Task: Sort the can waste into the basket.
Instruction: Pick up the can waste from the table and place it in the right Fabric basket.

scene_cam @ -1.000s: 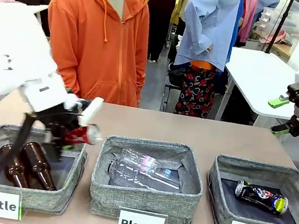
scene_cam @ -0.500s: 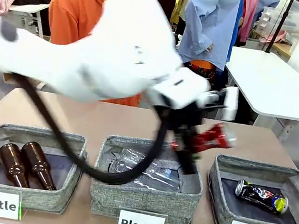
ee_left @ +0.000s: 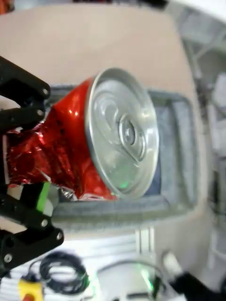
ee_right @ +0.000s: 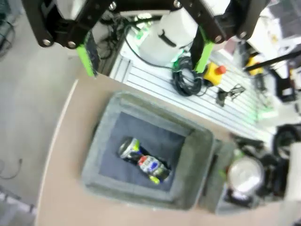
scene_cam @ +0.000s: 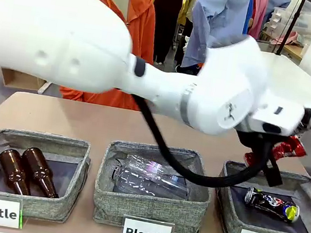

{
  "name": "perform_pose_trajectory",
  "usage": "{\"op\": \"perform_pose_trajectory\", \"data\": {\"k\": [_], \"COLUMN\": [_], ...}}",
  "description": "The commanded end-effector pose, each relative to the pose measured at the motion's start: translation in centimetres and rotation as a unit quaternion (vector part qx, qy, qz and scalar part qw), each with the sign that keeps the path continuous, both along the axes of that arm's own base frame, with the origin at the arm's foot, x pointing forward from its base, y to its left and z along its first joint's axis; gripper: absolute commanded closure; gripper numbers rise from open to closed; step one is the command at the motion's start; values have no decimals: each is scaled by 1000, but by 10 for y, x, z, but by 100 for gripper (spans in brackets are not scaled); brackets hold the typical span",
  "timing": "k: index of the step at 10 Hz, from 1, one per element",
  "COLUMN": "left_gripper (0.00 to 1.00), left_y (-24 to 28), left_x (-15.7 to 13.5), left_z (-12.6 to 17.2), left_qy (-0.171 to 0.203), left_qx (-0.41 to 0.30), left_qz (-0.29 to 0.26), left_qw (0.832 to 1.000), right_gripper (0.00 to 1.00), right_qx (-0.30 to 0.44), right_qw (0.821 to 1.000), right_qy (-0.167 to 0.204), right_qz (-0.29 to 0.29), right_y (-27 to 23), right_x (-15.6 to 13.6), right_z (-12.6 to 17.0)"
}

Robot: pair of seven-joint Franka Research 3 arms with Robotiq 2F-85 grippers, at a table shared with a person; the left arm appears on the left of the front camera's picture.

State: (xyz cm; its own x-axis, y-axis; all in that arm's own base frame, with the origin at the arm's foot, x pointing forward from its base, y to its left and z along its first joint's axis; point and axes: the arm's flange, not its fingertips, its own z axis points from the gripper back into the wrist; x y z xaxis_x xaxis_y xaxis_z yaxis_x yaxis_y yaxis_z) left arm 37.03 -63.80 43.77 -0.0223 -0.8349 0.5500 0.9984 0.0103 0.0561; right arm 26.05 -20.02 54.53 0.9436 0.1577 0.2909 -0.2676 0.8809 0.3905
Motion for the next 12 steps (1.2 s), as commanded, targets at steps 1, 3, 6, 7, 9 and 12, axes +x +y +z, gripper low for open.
{"op": "perform_pose_trajectory", "data": {"k": [1,3,6,7,9,12], "left_gripper": [97,97,97,97,39,0], "left_y": [-49,-17,-17,-30,-29,-25], "left_x": [11,3,3,9,8,8], "left_z": [4,-12,-12,-16,-20,-17], "left_qy": [22,4,4,0,-8,-1], "left_qx": [51,25,25,37,55,41], "left_qz": [3,11,11,7,-18,-23], "left_qw": [998,1000,1000,999,998,999], "right_gripper": [0,0,0,0,0,0], "right_qx": [48,0,0,0,0,0], "right_qw": [997,1000,1000,1000,1000,1000], "right_qy": [-63,0,0,0,0,0], "right_qz": [9,0,0,0,0,0], "right_y": [-7,0,0,0,0,0], "right_x": [-9,0,0,0,0,0], "right_z": [-5,0,0,0,0,0]}}
